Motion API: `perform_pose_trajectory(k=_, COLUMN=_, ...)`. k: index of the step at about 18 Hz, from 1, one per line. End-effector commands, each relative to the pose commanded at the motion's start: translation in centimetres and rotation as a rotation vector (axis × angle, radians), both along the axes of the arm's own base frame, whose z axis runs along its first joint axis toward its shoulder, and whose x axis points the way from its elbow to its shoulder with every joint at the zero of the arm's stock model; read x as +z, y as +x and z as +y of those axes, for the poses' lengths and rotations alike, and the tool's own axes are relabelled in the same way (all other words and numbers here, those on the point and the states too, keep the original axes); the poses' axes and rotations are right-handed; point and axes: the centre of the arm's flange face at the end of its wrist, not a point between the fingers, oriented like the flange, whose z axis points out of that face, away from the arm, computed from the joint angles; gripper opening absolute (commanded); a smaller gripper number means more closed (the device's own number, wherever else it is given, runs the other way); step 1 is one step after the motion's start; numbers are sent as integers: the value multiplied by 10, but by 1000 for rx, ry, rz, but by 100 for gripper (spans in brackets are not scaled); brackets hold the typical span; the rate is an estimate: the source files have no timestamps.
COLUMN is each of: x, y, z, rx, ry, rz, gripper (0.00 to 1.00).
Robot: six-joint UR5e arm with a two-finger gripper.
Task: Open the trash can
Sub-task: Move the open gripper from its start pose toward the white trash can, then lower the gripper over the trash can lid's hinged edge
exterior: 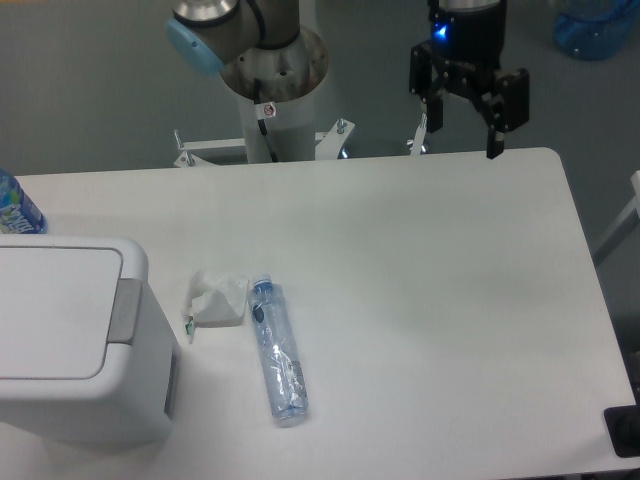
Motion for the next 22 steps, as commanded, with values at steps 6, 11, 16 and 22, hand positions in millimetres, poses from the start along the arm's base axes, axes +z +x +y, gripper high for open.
perform_pose_trajectory(k=6, x=7, y=1, z=6, rx=13, ry=19, rz=0, gripper=100)
perform_pose_trajectory(k=11, x=8, y=16, z=50, rx=265, ry=129, rz=-106, gripper=100)
perform_pose_trajectory(k=16, x=2, y=56, z=120, rx=479, ry=292, rz=-200, gripper=100)
perform_pose_trajectory(k=22, x=-10, y=110, z=182, rx=619, ry=402, rz=-318, gripper=100)
